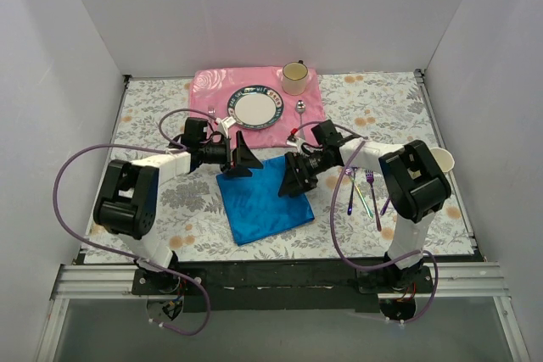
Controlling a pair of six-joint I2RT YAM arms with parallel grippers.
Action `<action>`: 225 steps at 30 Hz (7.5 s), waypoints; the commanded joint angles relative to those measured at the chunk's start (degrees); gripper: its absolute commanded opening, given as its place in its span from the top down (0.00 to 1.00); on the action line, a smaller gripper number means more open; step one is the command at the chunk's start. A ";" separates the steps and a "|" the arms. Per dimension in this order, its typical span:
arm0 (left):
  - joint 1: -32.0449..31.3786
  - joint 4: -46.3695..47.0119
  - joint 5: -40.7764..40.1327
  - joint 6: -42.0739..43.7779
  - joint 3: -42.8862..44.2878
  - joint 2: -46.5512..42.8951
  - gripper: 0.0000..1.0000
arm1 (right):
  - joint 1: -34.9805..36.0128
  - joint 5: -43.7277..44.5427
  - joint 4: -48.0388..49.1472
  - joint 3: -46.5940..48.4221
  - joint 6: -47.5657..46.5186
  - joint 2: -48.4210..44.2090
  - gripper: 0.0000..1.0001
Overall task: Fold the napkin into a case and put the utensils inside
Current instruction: Smooth out the square-folded napkin at the center of the board.
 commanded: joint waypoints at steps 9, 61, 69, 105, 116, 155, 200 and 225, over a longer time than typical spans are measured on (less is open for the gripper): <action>5.67 -0.41 0.93 -5.56 -0.10 12.21 0.11 | -0.42 -1.46 -1.80 -3.16 -4.55 6.81 0.11; 6.38 33.56 11.14 -26.71 -11.34 -5.89 0.09 | 2.21 -0.95 17.07 11.07 15.47 -0.59 0.20; 5.50 54.24 6.91 -39.66 -13.64 5.00 0.18 | 2.21 2.67 29.20 14.42 24.70 10.05 0.51; 11.38 17.51 -7.68 -23.31 -8.97 18.11 1.00 | -2.45 -0.50 36.25 9.14 29.46 20.89 0.86; 10.59 18.74 -6.01 -21.03 -8.36 15.13 1.00 | 3.00 1.26 46.35 13.01 39.74 17.44 0.60; 10.59 10.57 -11.81 -19.53 -7.13 16.18 1.00 | -1.30 -4.89 52.51 15.48 47.04 27.03 0.20; -1.80 29.38 -5.04 -30.52 -6.07 10.90 1.00 | -1.39 -7.53 67.44 -6.85 56.62 9.61 0.02; 1.19 9.34 -13.39 -19.27 -3.26 18.46 1.00 | -4.55 -11.92 73.95 -9.66 59.52 18.06 0.01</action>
